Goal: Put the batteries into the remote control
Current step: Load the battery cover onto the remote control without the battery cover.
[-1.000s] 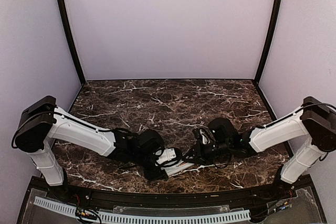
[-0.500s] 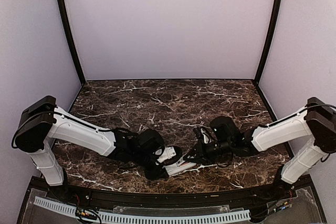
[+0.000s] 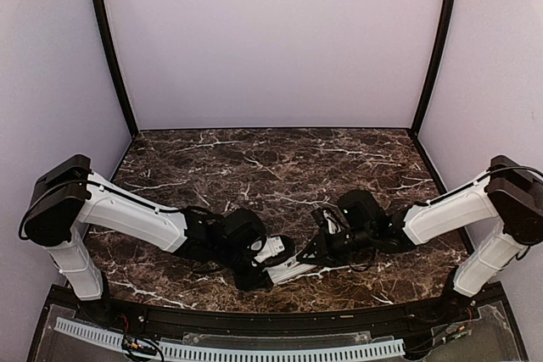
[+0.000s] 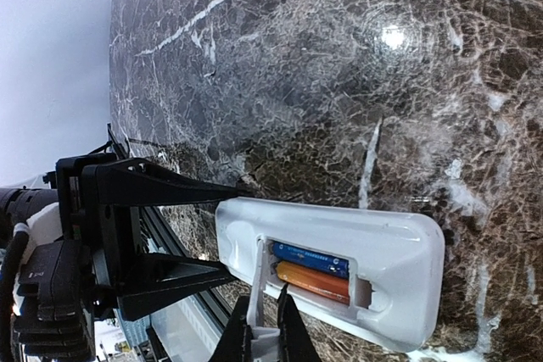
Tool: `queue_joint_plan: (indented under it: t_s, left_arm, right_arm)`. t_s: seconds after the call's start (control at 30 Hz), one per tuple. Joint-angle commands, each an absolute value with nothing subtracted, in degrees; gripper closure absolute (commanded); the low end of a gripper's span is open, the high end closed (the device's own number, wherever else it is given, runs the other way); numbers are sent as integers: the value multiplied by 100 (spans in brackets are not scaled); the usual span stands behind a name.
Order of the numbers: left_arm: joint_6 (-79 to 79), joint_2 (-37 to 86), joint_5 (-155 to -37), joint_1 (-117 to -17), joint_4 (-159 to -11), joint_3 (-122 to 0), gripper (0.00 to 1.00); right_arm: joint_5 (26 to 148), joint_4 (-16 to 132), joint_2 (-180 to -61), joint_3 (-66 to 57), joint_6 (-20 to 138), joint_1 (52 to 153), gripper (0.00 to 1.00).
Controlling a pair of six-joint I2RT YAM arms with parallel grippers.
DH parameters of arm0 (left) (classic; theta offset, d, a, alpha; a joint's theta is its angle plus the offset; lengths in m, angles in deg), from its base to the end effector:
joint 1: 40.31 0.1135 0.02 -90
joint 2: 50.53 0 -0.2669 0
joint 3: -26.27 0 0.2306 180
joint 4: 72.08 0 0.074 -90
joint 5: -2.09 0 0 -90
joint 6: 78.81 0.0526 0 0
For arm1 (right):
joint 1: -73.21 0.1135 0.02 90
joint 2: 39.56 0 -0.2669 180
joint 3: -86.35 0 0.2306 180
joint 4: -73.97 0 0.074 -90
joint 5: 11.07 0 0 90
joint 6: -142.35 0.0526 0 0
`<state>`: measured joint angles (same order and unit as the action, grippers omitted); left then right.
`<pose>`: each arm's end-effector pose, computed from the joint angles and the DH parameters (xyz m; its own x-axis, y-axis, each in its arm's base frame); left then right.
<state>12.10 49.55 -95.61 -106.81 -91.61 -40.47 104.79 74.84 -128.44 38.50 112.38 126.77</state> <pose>0.1273 -0.3105 0.1490 -0.3029 0.7361 -0.6052 0.9460 0.3093 -0.0972 0.1487 0.2401 0.1507 -0.9900 -0.0285 -0.1381 -0.1287 0.5825 0.8026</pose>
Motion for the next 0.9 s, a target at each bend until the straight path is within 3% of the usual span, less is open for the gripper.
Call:
queue_joint_plan:
  t_s: [0.0, 0.3, 0.57, 0.87]
  left_arm:
    - [1143, 5055, -9638, -10719, -9352, -4095, 64]
    - [1146, 5063, -9664, -10719, -9312, -4123, 63]
    - [949, 5046, -9650, -10727, -9089, -4208, 44]
    - [1004, 5057, -9511, -10719, -8743, -4467, 34]
  right_arm:
    - [10446, 7405, -12922, 3743, 11074, 12656, 100]
    - [10517, 7539, -13123, 3839, 11236, 12720, 100]
    - [10406, 7540, -13200, 3918, 11401, 12829, 100]
    - [10141, 7277, -12987, 3971, 11480, 12871, 99]
